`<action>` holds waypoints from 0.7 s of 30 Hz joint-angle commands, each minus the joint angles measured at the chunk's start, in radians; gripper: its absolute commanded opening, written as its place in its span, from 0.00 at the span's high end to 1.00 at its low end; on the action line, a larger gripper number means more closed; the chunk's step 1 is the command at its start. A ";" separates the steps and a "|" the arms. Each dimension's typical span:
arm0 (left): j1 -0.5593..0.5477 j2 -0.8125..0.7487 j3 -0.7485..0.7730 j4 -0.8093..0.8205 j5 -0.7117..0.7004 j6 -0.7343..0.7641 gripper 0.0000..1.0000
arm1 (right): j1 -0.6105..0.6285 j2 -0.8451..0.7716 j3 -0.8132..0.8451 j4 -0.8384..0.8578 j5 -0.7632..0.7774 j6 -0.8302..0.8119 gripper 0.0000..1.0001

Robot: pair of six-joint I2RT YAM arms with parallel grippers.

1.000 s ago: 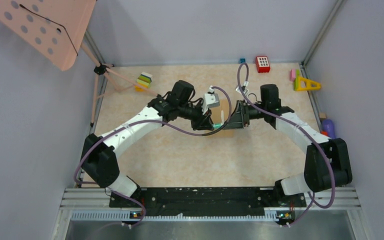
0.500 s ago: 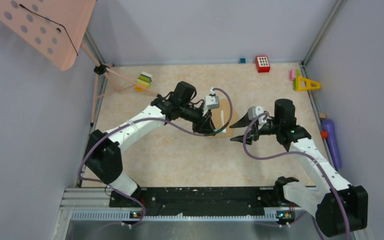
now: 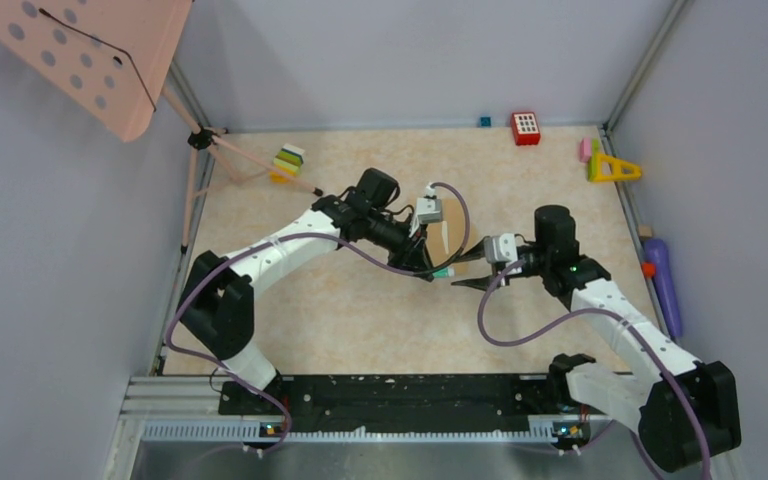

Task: Place the letter into the envelope and seal it
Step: Unscrew the solid glue.

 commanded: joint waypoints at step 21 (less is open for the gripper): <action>-0.006 -0.010 0.030 -0.028 0.042 0.019 1.00 | 0.023 0.001 -0.012 -0.049 0.015 -0.134 0.65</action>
